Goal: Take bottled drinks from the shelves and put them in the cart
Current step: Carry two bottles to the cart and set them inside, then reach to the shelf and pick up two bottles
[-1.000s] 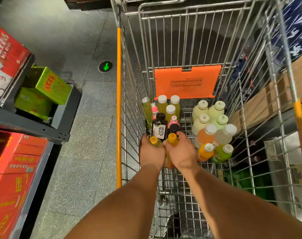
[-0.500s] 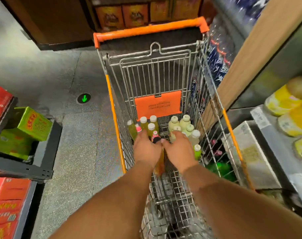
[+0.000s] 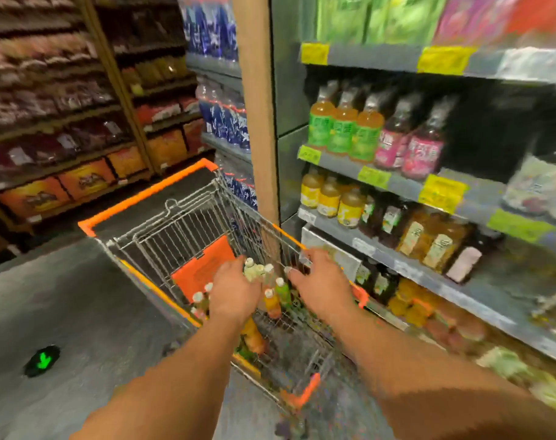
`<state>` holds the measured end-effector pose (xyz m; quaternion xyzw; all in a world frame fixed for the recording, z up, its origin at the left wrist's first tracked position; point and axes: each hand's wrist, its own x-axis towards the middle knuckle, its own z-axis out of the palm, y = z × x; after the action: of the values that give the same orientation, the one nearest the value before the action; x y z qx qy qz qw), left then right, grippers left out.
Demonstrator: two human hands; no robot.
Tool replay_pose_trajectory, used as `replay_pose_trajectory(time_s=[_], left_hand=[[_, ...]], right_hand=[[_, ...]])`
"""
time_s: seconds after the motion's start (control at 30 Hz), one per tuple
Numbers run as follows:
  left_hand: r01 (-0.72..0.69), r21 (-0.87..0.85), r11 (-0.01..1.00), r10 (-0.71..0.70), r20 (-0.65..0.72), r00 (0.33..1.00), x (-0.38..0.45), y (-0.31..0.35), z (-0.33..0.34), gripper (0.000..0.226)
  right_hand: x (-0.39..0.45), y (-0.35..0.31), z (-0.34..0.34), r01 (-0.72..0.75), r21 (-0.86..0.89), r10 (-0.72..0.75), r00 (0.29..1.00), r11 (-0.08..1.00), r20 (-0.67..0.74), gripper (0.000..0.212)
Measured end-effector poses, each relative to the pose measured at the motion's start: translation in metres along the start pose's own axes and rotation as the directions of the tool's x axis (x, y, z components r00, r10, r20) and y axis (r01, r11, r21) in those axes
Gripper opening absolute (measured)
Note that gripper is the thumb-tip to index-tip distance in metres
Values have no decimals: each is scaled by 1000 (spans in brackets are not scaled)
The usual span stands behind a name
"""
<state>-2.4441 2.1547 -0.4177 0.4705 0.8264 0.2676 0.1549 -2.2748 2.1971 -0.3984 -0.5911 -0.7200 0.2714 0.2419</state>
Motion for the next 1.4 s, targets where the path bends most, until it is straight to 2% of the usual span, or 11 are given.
replay_pose_trajectory(time_s=[0.2,0.37,0.5,0.6,0.73,0.83,0.97,1.17,1.3,1.4], left_hand=[[-310,-49,950,313,98,945,-78,101,-3,54],[-462,-107,880,474,194,859,-162,165,14,61],[-514,-160,843,538,226,812,-246,208,24,56],[-519,-266,813,580,277,766,-315,232,29,50],[-560,-316,766,643,369,671,-394,250,37,47],[-612,-328,720,693,393,604,-434,258,41,45],[-628,-343,699,714,385,585,-457,271,46,48],[-680,-346,646,760,368,535,-463,284,52,40],[-658,-344,670,741,374,558,-443,287,56,51],[-668,-326,668,740,377,556,-429,288,61,48]], right_hand=[[-86,38,-120,-121,-30,113,972,992,-207,65],[-183,77,-208,-219,-29,191,900,975,-392,56],[-278,109,-257,-310,-15,263,831,951,-490,51],[-347,129,-280,-350,78,336,779,934,-530,56],[-423,145,-297,-411,119,399,707,904,-584,55],[-462,151,-312,-460,127,438,671,879,-599,66],[-494,158,-331,-501,139,468,626,854,-624,66],[-506,173,-340,-538,166,502,570,826,-650,65],[-489,175,-334,-538,111,470,597,836,-650,63],[-478,180,-328,-536,108,471,606,837,-641,63]])
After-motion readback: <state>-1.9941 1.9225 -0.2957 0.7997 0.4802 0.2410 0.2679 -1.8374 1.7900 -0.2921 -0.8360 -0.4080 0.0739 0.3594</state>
